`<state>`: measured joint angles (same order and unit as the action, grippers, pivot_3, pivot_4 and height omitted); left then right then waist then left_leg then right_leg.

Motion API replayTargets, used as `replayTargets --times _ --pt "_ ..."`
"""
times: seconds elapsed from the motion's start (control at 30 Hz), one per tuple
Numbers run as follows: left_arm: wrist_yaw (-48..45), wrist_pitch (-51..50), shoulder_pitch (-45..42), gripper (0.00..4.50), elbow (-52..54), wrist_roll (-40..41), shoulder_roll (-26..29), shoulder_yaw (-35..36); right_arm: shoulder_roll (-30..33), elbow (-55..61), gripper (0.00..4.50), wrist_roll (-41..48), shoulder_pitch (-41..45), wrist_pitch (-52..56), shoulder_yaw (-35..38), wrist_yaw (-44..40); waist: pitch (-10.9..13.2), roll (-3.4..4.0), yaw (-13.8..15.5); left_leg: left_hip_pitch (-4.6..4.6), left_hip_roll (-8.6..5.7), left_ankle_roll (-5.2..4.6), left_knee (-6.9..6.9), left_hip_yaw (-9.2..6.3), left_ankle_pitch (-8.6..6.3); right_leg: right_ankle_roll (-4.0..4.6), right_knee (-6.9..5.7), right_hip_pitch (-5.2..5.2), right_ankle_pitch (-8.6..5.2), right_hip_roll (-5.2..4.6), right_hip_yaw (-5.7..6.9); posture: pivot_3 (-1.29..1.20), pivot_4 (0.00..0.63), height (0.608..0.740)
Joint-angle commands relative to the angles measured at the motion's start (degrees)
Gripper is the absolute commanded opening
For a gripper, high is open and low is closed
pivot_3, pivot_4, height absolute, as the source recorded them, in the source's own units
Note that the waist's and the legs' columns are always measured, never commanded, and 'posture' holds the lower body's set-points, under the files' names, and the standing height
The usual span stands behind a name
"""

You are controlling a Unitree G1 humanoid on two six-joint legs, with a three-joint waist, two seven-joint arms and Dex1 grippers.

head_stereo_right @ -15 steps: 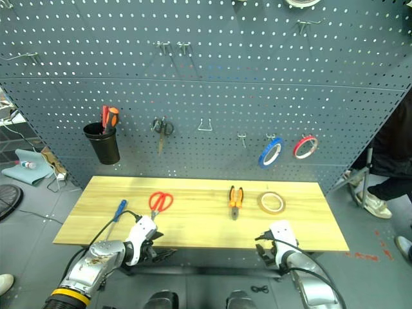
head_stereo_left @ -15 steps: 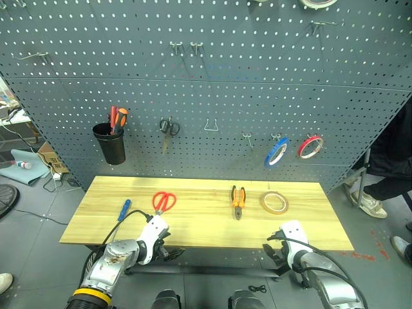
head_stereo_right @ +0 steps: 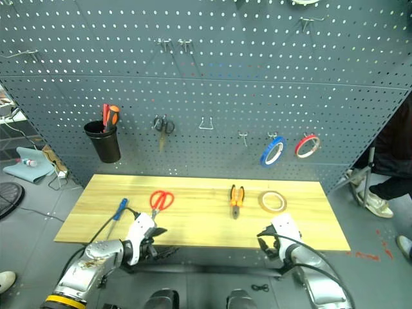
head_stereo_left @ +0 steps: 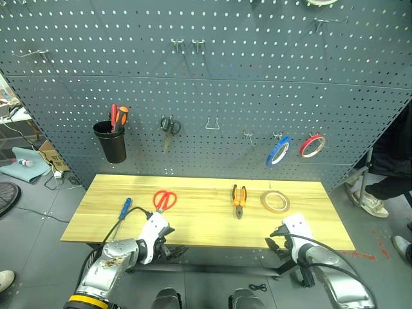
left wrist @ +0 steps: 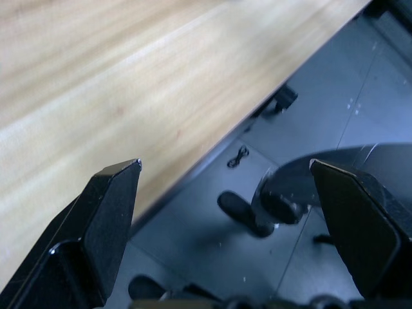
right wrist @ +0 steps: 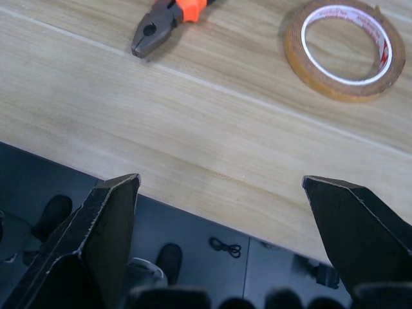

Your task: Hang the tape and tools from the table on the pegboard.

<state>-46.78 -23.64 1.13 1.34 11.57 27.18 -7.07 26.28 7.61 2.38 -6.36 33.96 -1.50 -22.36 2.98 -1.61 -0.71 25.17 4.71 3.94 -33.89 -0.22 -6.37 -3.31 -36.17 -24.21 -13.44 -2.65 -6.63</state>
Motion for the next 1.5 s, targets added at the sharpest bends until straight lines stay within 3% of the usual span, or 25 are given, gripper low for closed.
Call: replayTargets --times 0.03,0.3,0.53,0.77,1.0,1.13,1.33,1.37,1.5 --pt "0.04 -0.92 -1.35 4.49 7.58 3.84 0.66 3.54 2.71 5.57 4.50 0.15 1.65 0.42 2.15 -1.21 0.78 0.00 -0.02 -0.03 0.01 0.00 0.00 0.00 0.00 0.01 0.00 0.00 -0.01 0.00 -0.01 0.10 0.144 0.740" --pt "-4.61 -2.15 -9.65 4.49 16.04 9.27 2.10 2.76 8.08 4.97 4.50 1.27 10.42 -0.60 4.02 -5.12 7.71 -0.12 0.14 -0.40 -0.09 -0.03 -0.18 0.01 0.00 0.07 -0.06 0.09 -0.04 0.02 -0.36 0.07 0.310 0.740" --pt "-6.97 1.36 -20.46 4.49 12.65 9.83 -1.15 0.22 12.27 -2.39 4.50 1.45 20.67 -0.99 2.61 -10.71 12.37 -0.15 0.01 0.39 -0.24 -0.68 -0.42 -0.03 0.39 -0.08 -0.23 -0.06 -0.08 0.06 -0.53 0.02 0.372 0.740" --pt "-11.23 4.55 -27.10 4.49 6.17 10.16 -2.75 -0.79 10.99 -18.95 4.50 -0.67 31.51 -6.84 -1.49 -14.05 14.94 -0.34 -0.39 0.61 -0.33 -0.98 -0.43 -0.11 0.22 -0.77 -0.58 -0.25 -0.16 0.05 -0.55 0.02 0.405 0.740" --pt "-13.36 5.56 -29.59 4.49 2.44 10.58 -2.32 0.61 7.19 -42.98 4.50 -4.61 43.21 -18.11 -5.21 -14.21 17.90 -0.28 -0.74 0.71 -0.36 -1.11 -0.52 -0.17 0.14 -0.92 -0.72 -0.34 -0.18 0.06 -0.53 0.04 0.443 0.740" --pt "-13.21 4.03 -28.37 4.49 4.22 11.05 -1.62 0.80 5.99 -55.42 4.50 -6.90 48.66 -24.31 -6.35 -13.66 18.57 -0.27 -0.42 1.43 -0.40 -1.12 -0.78 -0.20 0.13 -1.03 -0.87 -0.95 -0.13 0.04 -0.55 0.06 0.449 0.740" --pt "-12.81 2.88 -27.05 4.49 6.21 11.81 -1.13 0.65 4.27 -67.52 4.50 -7.11 53.24 -26.15 -5.69 -14.89 19.01 -0.38 -0.28 1.49 -0.40 -1.12 -0.79 -0.26 0.12 -1.04 -0.87 -0.99 -0.12 0.05 -0.51 0.06 0.452 0.740" --pt "-12.71 2.72 -27.12 4.50 6.33 11.91 -1.16 0.68 4.11 -68.70 3.98 -7.00 53.73 -26.23 -5.46 -14.89 19.01 -0.39 -0.29 1.49 -0.40 -1.12 -0.80 -0.27 0.12 -1.04 -0.87 -0.98 -0.13 0.05 -0.51 0.06 0.452 0.740" --pt "-12.54 2.60 -27.71 4.50 5.95 12.03 -1.33 0.74 4.08 -71.24 2.69 -7.17 54.29 -27.04 -4.94 -14.86 19.01 -0.39 -0.33 1.46 -0.40 -1.11 -0.85 -0.28 0.12 -1.07 -0.87 -0.93 -0.11 0.05 -0.51 0.06 0.448 0.740"
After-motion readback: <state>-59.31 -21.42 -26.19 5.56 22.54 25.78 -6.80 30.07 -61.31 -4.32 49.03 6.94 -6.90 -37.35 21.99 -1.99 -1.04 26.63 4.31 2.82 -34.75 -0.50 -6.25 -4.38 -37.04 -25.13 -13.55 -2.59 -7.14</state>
